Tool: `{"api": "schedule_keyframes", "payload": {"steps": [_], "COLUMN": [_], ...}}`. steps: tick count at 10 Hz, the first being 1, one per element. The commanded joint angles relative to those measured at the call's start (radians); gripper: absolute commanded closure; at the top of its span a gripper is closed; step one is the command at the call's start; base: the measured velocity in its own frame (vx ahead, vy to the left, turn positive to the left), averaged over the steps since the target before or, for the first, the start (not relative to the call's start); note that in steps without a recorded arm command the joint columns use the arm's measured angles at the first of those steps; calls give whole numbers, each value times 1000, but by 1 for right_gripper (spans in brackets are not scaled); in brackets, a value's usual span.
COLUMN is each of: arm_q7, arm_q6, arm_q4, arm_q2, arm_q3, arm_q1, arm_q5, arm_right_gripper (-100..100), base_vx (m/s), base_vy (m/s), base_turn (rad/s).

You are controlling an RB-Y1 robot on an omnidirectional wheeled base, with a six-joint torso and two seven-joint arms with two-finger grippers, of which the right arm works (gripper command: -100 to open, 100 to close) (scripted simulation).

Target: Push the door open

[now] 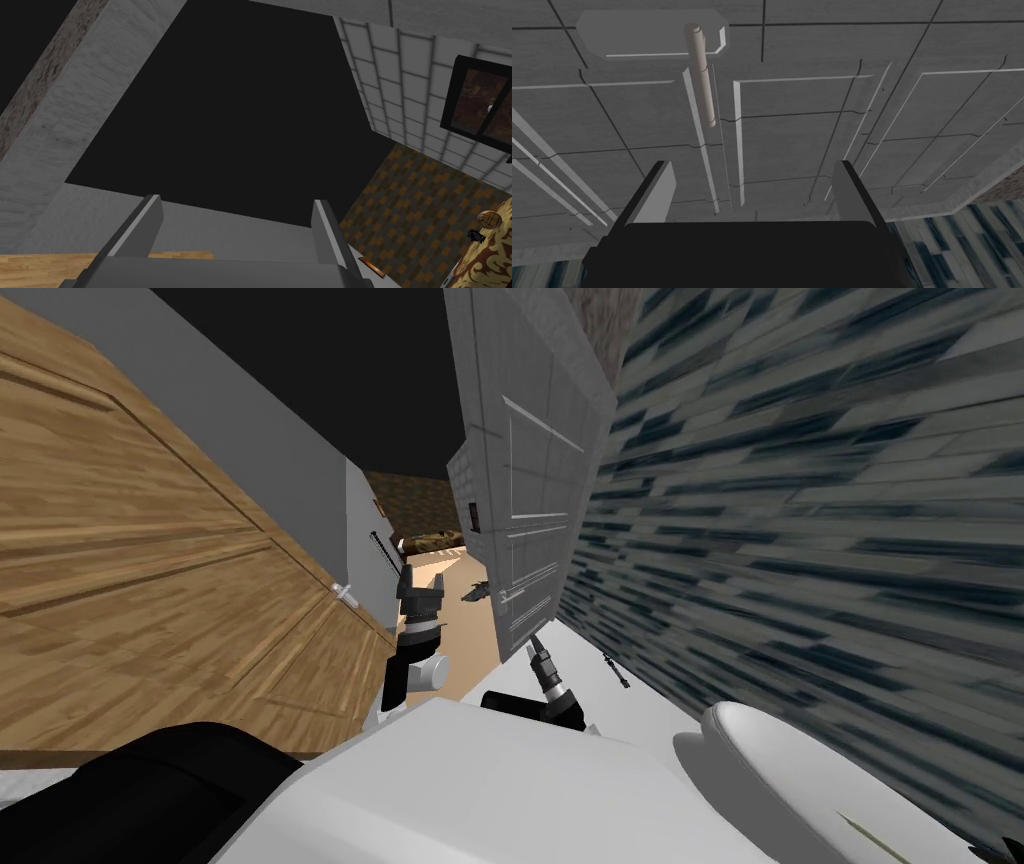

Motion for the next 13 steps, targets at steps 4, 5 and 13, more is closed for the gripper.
{"api": "schedule_keyframes", "payload": {"steps": [4,5,13], "arm_q7": [-27,-31,-64], "arm_q6": [-3,-4,-9], "arm_q4": [41,48,102], "arm_q2": [-16,-19,-38], "arm_q3": [67,79,164], "arm_q1": [-1,-1,-2], "arm_q5": [63,74,154], "arm_right_gripper": [-100,-100,-100], "base_vx": [205,204,205], "base_vy": [-74,-57,-69], "base_turn": [63,53,49]}}
